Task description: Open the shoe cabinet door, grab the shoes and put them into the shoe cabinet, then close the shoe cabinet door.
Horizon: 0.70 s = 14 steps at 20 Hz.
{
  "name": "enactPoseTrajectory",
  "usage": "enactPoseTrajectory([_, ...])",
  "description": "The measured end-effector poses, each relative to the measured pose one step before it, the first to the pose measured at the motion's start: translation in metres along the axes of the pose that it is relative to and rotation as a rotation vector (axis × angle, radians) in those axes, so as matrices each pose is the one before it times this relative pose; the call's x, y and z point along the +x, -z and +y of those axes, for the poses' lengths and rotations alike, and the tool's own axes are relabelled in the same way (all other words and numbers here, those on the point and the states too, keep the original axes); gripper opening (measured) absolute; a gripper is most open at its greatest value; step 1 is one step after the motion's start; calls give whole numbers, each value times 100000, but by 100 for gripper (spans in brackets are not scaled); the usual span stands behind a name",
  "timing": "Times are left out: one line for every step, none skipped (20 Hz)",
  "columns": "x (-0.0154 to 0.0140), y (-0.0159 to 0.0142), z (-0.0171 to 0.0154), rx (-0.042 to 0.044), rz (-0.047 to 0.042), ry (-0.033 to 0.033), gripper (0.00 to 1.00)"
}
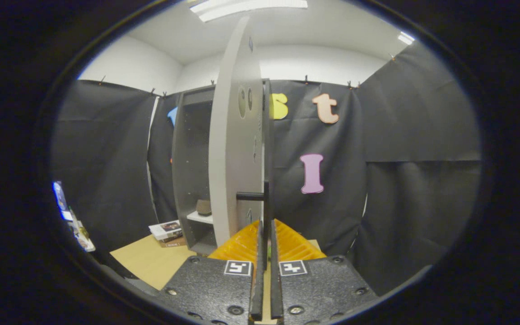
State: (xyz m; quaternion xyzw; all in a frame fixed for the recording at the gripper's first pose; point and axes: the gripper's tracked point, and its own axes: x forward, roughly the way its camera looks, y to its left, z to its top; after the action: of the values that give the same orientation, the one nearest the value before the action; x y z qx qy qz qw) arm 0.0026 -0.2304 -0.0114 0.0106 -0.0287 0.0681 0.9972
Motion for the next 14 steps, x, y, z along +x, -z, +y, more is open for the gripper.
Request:
enactPoseTrajectory([-1196, -165, 481, 1295, -3169, 1955, 25])
enactPoseTrajectory([-1110, -585, 440, 191, -3467, 2089, 40])
enactPoseTrajectory([-535, -192, 362, -1212, -2729, 2768, 55])
enactPoseTrajectory([-936, -243, 708, -212, -3149, 814, 70])
enactPoseTrajectory([-742, -347, 856, 449, -1981, 1625, 85])
enactPoseTrajectory([-626, 244, 668, 695, -181, 2503, 100])
enactPoseTrajectory([-425, 728, 900, 527, 1009, 1561, 100])
enactPoseTrajectory([-292, 816, 1273, 347, 1312, 22, 100])
enactPoseTrajectory([-85, 634, 1398, 770, 1004, -967, 100])
enactPoseTrajectory([27, 488, 1538, 1111, 52, -2365, 100])
enactPoseTrajectory([237, 521, 1449, 1049, -316, -2704, 100])
enactPoseTrajectory([412, 929, 1253, 958, 833, -2019, 100])
enactPoseTrajectory([488, 1252, 1075, 957, 1343, -1951, 100])
enactPoseTrajectory([490, 1074, 1583, 708, 1348, -3435, 100])
